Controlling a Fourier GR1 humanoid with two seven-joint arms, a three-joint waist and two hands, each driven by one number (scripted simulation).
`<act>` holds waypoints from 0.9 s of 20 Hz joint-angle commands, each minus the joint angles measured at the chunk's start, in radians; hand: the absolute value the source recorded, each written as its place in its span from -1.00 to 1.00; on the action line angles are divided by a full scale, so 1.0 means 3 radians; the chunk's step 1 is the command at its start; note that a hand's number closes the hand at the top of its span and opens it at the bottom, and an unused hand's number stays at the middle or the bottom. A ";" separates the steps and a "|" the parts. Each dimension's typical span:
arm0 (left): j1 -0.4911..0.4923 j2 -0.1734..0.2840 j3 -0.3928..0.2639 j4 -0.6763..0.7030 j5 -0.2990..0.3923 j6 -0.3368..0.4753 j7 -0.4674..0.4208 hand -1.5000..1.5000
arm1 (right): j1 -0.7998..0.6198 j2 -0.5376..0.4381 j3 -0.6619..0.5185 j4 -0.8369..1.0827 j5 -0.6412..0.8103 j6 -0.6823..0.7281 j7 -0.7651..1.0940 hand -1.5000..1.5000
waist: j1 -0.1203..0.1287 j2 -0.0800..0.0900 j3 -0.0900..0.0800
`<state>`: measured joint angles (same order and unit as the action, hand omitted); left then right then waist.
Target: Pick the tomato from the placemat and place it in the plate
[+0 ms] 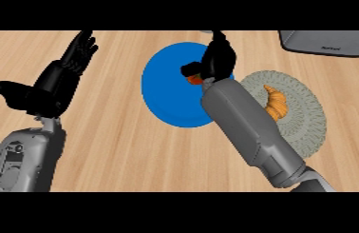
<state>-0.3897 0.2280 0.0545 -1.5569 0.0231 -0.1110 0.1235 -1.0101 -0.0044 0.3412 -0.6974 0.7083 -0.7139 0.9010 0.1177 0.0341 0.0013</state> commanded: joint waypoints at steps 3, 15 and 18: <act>0.0023 -0.0123 -0.0071 -0.0044 -0.0097 0.0140 0.0002 0.00 | -0.0080 0.0014 -0.0079 0.0134 -0.0215 -0.0945 -0.0312 -1.00 | -0.0057 -0.0019 0.0002; 0.0227 0.0005 0.0083 -0.0077 -0.0038 0.0064 0.0025 0.00 | 0.0264 0.0014 0.0174 -0.0363 -0.0852 -0.1791 -0.0613 -1.00 | -0.0288 -0.0103 -0.0003; 0.0283 0.0084 0.0175 -0.0229 -0.0025 0.0101 0.0176 0.00 | 0.0669 0.0014 0.0139 -0.0835 -0.0827 -0.1808 -0.0789 -1.00 | -0.0384 -0.0137 -0.0002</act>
<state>-0.3313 0.2473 0.0983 -1.5711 0.0176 -0.0962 0.1297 -0.8908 -0.0062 0.3791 -0.8429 0.4675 -1.1537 0.6655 0.0319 0.0039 0.0007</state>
